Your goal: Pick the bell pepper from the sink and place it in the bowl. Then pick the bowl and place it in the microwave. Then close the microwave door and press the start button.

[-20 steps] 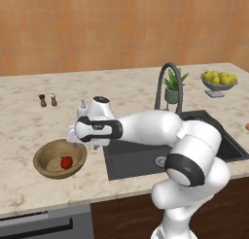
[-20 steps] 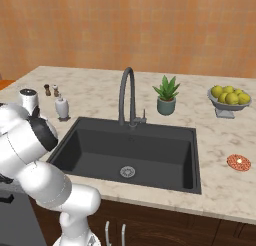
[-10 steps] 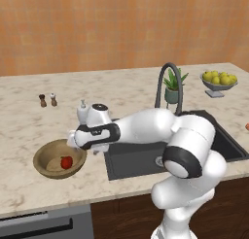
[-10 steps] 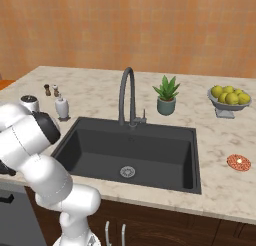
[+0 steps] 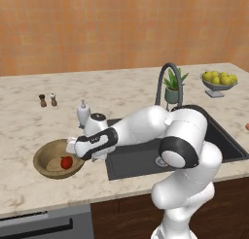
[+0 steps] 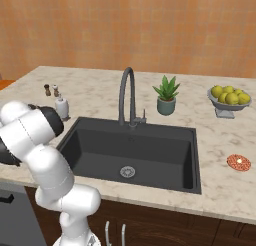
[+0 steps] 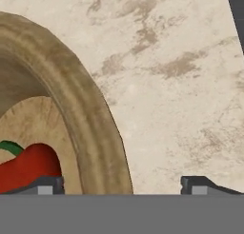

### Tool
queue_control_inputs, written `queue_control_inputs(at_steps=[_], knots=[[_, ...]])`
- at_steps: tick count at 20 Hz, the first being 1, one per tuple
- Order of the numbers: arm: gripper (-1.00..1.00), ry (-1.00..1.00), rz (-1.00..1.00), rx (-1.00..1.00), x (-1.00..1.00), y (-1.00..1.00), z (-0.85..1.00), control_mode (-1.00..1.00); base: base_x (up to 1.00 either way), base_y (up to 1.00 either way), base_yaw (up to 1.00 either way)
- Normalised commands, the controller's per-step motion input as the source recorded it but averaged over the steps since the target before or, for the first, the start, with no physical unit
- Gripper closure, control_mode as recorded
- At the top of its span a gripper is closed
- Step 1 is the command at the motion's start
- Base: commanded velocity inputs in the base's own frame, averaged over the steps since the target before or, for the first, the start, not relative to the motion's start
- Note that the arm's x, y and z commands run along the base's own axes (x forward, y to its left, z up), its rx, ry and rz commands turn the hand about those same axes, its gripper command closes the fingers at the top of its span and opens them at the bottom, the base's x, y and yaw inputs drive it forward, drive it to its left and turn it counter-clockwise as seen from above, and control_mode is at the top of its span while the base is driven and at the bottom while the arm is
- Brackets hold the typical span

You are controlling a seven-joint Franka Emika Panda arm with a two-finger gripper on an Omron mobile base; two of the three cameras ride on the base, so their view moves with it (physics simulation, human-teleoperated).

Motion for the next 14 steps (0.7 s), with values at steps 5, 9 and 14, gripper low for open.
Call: queue_control_inputs(at_steps=[5, 9, 14], knots=[[1.0, 0.0, -0.02, 0.0, 0.01, 0.14, -0.09, -1.0, 0.0, 0.0, 0.0], [1.0, -0.01, -0.01, 0.0, -0.07, -0.01, 0.0, -1.0, 0.0, 0.0, 0.0], [1.0, 0.0, -0.19, 0.04, -0.56, -0.63, 0.26, -1.0, 0.0, 0.0, 0.0]])
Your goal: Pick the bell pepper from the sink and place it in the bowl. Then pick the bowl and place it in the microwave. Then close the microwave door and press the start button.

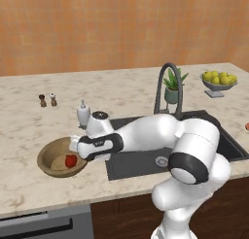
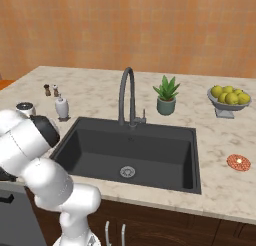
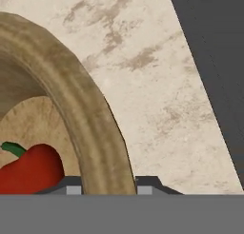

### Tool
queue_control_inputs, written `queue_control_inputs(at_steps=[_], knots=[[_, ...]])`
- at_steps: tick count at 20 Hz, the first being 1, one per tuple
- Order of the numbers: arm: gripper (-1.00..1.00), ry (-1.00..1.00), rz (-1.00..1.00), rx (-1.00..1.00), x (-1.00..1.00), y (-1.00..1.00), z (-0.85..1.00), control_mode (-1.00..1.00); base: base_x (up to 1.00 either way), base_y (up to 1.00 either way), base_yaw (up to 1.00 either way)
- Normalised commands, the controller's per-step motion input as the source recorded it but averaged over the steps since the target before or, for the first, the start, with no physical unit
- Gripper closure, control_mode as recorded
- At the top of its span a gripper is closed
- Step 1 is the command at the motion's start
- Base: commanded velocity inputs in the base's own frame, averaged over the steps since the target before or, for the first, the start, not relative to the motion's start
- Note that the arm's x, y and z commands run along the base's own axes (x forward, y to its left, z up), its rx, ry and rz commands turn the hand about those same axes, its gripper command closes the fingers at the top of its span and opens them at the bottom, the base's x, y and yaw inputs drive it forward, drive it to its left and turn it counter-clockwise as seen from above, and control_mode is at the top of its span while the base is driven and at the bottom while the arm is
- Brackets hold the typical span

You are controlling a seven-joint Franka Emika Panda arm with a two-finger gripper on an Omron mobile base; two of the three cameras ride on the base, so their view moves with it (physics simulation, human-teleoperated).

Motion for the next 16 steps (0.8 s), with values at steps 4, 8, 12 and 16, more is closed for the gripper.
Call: queue_control_inputs(at_steps=[4, 8, 12, 16], knots=[[1.0, -0.04, -0.21, 0.13, -0.64, -0.85, 0.91, -1.0, 0.0, 0.0, 0.0], [1.0, 0.0, -0.26, 0.09, -0.55, -0.83, 0.99, -1.0, 0.0, 0.0, 0.0], [1.0, 0.0, -0.33, 0.03, -0.59, -0.81, 1.0, -1.0, 0.0, 0.0, 0.0], [1.0, 0.08, -0.38, 0.01, -0.5, -0.75, 0.99, -1.0, 0.0, 0.0, 0.0]])
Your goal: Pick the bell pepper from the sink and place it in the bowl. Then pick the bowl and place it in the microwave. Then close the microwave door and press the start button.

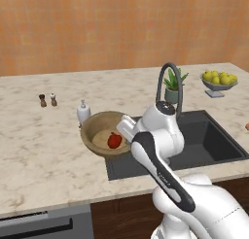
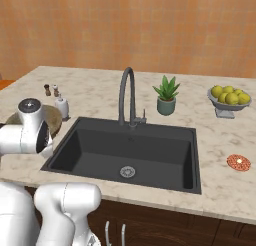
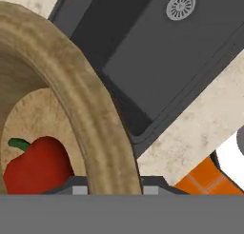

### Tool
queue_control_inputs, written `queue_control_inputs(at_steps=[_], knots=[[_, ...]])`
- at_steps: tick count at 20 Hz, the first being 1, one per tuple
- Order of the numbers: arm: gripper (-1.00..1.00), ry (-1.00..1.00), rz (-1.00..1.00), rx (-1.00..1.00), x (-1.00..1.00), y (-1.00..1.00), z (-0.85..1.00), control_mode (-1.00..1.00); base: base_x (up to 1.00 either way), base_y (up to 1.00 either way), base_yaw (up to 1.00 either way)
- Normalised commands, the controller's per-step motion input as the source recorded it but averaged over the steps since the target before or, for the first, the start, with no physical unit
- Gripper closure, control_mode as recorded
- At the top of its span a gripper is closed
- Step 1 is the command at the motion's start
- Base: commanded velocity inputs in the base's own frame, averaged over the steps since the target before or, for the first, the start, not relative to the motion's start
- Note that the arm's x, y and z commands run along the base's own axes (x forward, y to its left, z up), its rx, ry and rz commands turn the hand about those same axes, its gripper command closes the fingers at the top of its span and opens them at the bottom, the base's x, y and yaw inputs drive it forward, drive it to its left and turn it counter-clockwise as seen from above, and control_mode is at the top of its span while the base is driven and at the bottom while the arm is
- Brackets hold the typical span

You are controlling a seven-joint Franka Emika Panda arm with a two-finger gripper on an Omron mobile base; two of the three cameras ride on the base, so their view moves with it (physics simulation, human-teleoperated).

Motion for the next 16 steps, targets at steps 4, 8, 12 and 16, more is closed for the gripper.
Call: queue_control_inputs(at_steps=[4, 8, 12, 16], knots=[[1.0, 0.14, -0.33, 0.0, -0.45, -0.67, 0.83, -1.0, 0.0, 0.0, 0.0], [1.0, 0.16, -0.33, 0.0, -0.49, -0.68, 0.87, -1.0, 0.0, 0.0, 0.0], [1.0, 0.07, -0.28, 0.0, -0.52, -0.69, 0.75, -1.0, 0.0, 0.0, 0.0], [1.0, 0.0, -0.2, 0.01, -0.48, -0.87, 0.42, -1.0, 0.0, 0.0, 0.0]])
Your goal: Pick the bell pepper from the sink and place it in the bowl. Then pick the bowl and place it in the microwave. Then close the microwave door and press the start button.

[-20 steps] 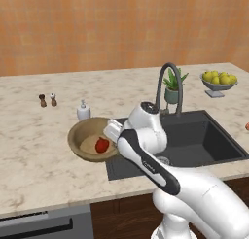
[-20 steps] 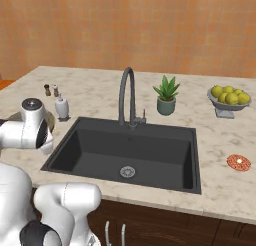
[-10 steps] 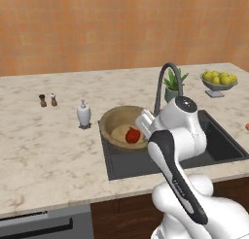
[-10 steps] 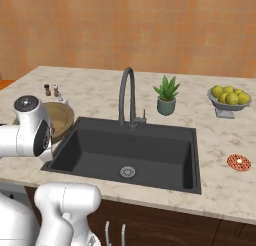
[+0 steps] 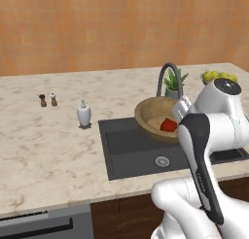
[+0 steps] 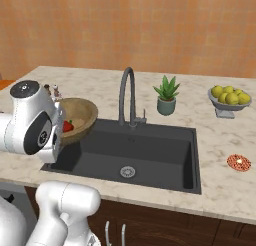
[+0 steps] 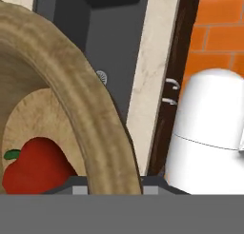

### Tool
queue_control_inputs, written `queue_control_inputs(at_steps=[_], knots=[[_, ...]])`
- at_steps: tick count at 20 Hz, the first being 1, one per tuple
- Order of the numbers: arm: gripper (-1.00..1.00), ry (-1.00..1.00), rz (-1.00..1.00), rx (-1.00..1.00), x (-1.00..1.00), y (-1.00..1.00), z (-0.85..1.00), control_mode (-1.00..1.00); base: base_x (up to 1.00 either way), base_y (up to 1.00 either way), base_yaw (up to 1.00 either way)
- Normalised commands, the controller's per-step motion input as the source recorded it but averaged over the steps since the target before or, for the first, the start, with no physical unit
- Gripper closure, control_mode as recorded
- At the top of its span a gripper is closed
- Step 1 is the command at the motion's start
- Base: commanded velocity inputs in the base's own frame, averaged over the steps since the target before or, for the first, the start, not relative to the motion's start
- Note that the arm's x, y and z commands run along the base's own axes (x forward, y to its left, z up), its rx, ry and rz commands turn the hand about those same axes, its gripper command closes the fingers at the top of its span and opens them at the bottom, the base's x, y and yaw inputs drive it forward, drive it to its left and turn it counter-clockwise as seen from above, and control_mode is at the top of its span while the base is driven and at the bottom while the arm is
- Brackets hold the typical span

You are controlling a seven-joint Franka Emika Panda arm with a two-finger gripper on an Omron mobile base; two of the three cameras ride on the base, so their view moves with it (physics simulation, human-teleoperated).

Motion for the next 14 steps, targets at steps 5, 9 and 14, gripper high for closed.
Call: queue_control_inputs(at_steps=[5, 9, 14], knots=[[1.0, -0.06, -0.16, 0.04, -0.21, -0.53, 0.44, -1.0, 0.0, 0.0, 0.0], [1.0, -0.06, -0.13, 0.07, 0.0, -0.2, 0.4, -1.0, 0.0, 0.0, 0.0], [1.0, 0.0, -0.07, 0.02, -0.04, -0.07, 0.26, -1.0, 0.0, 0.0, 0.0]])
